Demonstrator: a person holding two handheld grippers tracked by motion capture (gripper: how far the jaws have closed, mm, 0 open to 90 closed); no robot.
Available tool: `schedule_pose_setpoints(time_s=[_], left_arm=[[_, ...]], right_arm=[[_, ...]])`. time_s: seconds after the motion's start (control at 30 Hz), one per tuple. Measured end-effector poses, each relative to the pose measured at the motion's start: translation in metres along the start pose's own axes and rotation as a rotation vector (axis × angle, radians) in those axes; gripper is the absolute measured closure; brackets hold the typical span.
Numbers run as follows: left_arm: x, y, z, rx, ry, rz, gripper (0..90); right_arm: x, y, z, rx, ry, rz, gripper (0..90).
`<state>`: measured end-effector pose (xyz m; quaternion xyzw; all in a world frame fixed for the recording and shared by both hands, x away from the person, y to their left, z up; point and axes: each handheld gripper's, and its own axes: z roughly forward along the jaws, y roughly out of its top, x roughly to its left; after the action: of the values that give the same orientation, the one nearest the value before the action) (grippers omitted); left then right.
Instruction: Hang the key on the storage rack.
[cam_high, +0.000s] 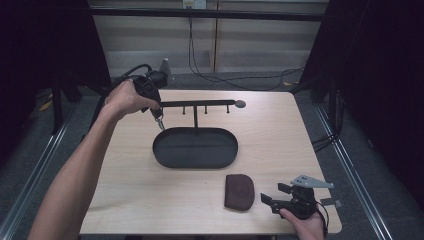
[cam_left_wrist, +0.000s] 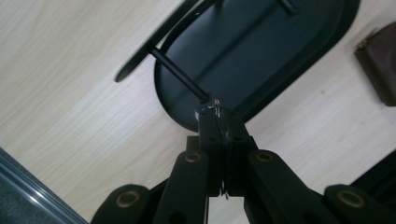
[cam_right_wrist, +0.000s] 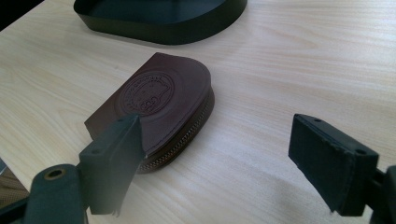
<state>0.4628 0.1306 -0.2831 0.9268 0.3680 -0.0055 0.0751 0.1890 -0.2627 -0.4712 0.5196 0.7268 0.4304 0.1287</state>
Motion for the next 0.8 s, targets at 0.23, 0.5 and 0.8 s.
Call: schedule_pose_setpoints(time_s=[0.23,0.5,0.8], left_arm=[[-0.0002,0.0029,-0.0004,-0.020,0.001,0.002,89.2],[0.0044,0.0036,0.0018,-0.028,0.015,-0.006,89.2],[0.0057,0.0058,0.0061,-0.033,0.040,-0.036,88.3]], right_arm=[[0.0003,0.0002,0.0002,0.004,0.001,0.000,17.6],[0.0000,0.0000,0.0001,0.002,0.001,0.000,17.9],[0.0002,-0.0001,-0.0005,-0.001,-0.002,0.000,18.0]])
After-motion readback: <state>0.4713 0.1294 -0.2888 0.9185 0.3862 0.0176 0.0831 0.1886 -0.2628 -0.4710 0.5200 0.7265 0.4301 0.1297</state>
